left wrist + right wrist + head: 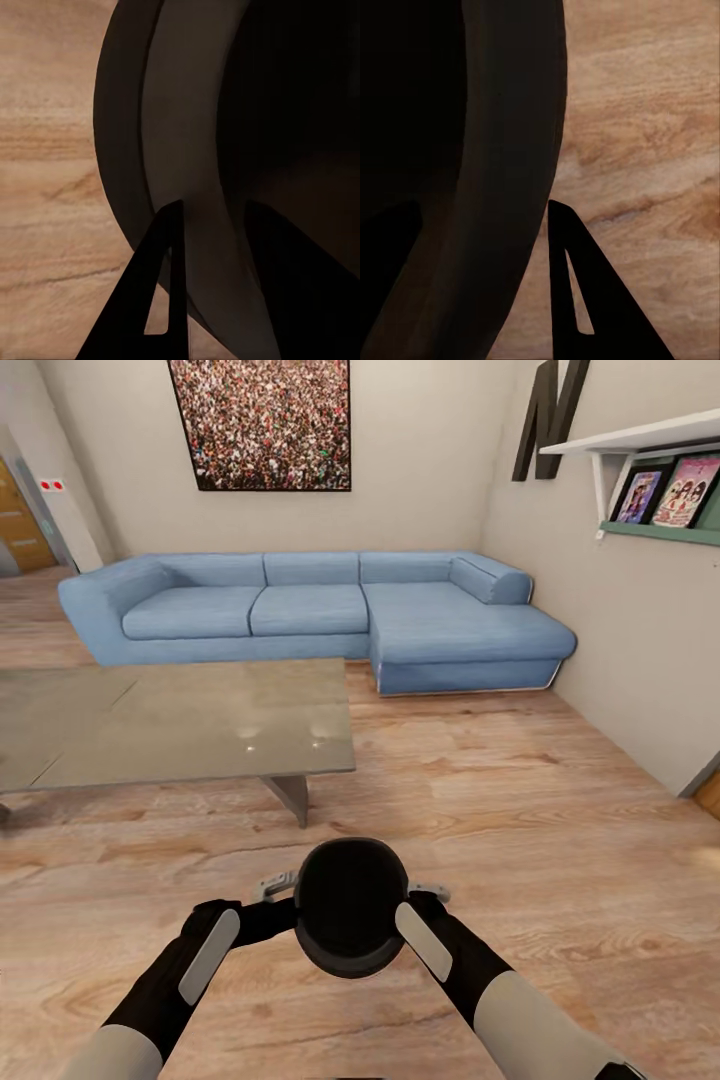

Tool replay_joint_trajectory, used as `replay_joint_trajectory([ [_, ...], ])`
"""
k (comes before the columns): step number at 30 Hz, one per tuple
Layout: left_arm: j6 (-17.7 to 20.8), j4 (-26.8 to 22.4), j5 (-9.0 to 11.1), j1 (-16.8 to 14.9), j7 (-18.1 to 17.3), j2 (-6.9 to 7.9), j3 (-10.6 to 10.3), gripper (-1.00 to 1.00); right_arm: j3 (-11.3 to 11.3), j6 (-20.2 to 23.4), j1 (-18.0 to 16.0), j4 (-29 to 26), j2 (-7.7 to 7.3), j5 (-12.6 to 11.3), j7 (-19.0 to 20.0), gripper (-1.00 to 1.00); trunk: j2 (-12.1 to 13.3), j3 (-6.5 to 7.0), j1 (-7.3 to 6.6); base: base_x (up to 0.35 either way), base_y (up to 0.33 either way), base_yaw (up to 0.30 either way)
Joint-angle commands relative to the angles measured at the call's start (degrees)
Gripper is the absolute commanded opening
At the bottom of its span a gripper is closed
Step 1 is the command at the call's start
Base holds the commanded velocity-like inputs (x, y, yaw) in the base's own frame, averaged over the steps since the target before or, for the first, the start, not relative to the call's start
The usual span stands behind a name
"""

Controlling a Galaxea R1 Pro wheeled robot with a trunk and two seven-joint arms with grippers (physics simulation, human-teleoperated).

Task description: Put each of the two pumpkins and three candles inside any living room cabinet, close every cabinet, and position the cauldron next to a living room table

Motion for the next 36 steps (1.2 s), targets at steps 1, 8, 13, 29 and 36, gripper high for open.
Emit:
replay_joint_trajectory([
  [1,0.25,0.02,-1.24,-0.04,0.45,0.11,-0.16,-1.00,0.84,-0.57,-0.08,-0.72,-0.02,-1.42,-0.50,-1.00,-0.03,-0.05,0.00,0.203,0.138,0.049],
  [8,0.25,0.05,-1.19,-0.03,0.44,0.11,-0.16,-1.00,0.84,-0.58,-0.08,-0.72,-0.02,-1.42,-0.50,-1.00,-0.03,-0.05,0.00,0.254,0.157,0.008],
  [13,0.25,0.03,-1.16,-0.01,0.44,0.18,-0.16,-1.00,0.84,-0.58,-0.08,-0.72,-0.02,-1.42,-0.50,-1.00,-0.03,-0.05,0.00,0.265,0.183,0.000],
  [29,0.25,0.02,-1.16,-0.02,0.44,0.20,-0.16,-1.00,0.84,-0.58,-0.08,-0.77,-0.02,-1.42,-0.50,-1.00,-0.03,0.07,0.00,0.116,0.236,0.073],
  [36,0.25,0.03,-1.22,-0.02,0.44,0.15,-0.16,-1.00,0.84,-0.57,-0.08,-0.72,-0.02,-1.42,-0.50,-1.00,-0.03,0.07,0.00,0.036,0.108,0.005],
])
